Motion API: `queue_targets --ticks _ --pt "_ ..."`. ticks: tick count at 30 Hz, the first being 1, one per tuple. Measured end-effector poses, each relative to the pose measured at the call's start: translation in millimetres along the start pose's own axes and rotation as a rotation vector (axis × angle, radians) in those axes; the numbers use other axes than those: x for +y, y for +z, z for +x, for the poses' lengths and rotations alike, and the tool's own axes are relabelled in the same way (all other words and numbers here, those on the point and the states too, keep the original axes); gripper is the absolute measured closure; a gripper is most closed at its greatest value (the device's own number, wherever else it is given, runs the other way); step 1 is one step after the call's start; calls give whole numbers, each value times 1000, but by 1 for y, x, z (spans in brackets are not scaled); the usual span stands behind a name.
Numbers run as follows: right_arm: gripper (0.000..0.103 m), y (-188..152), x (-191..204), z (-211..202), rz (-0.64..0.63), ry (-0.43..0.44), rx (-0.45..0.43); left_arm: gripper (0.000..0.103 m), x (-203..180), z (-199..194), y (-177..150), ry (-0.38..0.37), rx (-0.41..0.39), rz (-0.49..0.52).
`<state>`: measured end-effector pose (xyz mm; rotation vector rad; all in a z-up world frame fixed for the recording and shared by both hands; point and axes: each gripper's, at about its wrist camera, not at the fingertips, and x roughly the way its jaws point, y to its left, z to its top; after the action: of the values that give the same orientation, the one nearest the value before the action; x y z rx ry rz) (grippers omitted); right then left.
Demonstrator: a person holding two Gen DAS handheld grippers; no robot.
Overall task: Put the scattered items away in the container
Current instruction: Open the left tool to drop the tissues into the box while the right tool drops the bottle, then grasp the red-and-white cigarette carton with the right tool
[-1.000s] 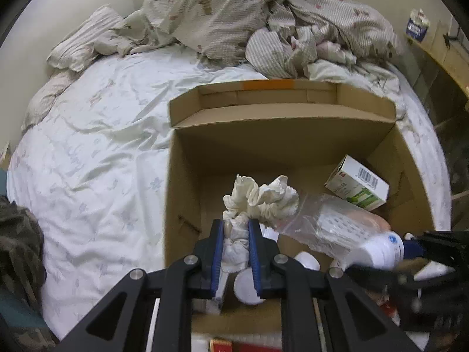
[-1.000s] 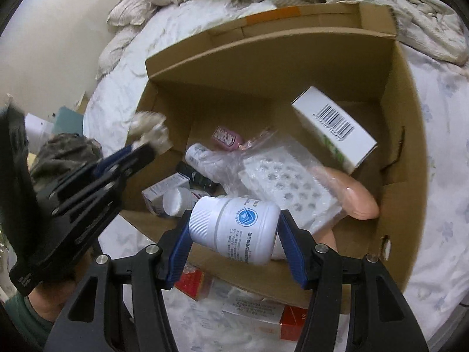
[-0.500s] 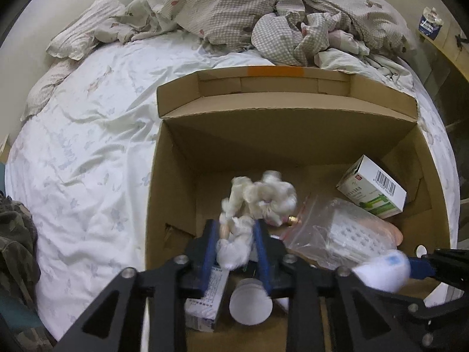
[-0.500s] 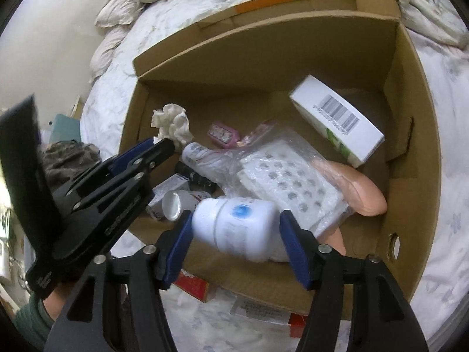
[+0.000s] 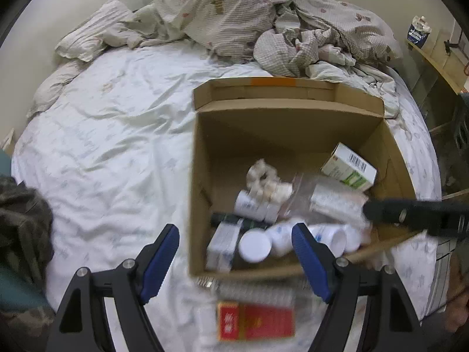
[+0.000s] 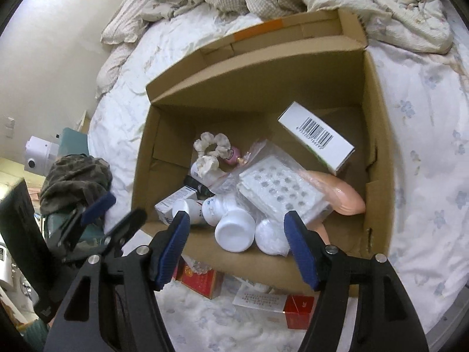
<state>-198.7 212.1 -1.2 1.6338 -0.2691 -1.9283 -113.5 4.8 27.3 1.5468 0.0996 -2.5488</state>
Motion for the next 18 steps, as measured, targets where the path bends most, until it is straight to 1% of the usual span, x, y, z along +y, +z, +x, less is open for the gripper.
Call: queue_targets --ticks 5,7,9,10,11,12,14,16,17,18 --pt "32 -14 1 -17 -21 8 -20 23 19 -11 -29 3 13 -36" --pt "30 -26 -1 -22 -30 6 -19 23 26 -11 -44 8 27 -43" --pt "26 -39 -4 -23 -45 2 5 23 32 -9 -58 8 45 -58" --pt "24 -48 -3 -22 -73 -10 16 23 35 -8 -65 3 51 -65" --pt "18 -57 -3 -21 -97 -52 32 23 37 -7 -72 1 60 -71" --pt "16 -65 -4 -17 -111 -92 41 23 40 -6 -79 4 67 -79" --pt "15 -84 -5 -7 -122 -174 51 23 44 -4 -89 4 81 -90" --pt "13 -101 -5 2 -124 -170 60 23 47 -2 -99 -5 93 -111" --pt "11 -108 -5 8 -126 -167 70 23 48 -2 -101 -10 95 -116" --pt "11 -114 -4 14 -135 -181 80 23 47 -3 -104 -15 96 -121"
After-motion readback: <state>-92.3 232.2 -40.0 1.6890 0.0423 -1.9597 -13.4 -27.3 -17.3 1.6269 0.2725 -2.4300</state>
